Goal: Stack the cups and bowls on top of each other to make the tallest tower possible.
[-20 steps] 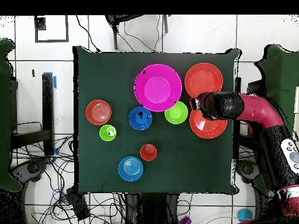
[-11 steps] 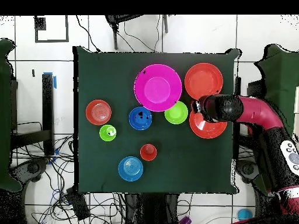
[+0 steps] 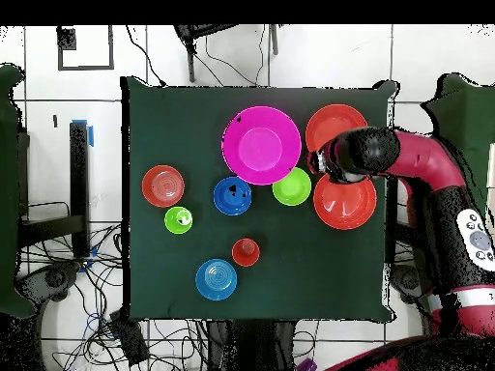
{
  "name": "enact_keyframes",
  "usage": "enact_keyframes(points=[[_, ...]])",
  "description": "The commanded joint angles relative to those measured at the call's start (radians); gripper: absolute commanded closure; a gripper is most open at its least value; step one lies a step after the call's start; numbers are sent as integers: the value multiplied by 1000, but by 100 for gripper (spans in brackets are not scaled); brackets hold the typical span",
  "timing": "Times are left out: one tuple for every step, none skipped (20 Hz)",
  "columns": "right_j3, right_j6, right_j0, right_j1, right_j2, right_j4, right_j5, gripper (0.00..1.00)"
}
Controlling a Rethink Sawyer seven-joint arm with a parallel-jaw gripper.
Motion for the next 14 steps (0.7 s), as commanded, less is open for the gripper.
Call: enact_keyframes(points=[[-174,-61,108,24,-45,8,147,0],[-198,-73,122,31,-52,-4,163,0],[-217,-93,128,38,-54,-16,170,0],[-236,-114,135,45,-56,-27,177,0],[-248,-124,138,50,-58,-32,185,0],[-272,-153,139,64,-54,-35,199,0],[-283,-157,140,71,-56,-36,196,0],[-310,-174,143,85,-54,-46,193,0],[-312,-182,142,85,-55,-48,190,0],[-347,-196,151,99,-55,-55,210,0],[-345,-198,150,96,-57,-54,212,0],[-378,-222,157,111,-52,-62,226,0],[-379,-227,158,110,-54,-62,227,0],[-397,-232,162,120,-51,-65,227,0]])
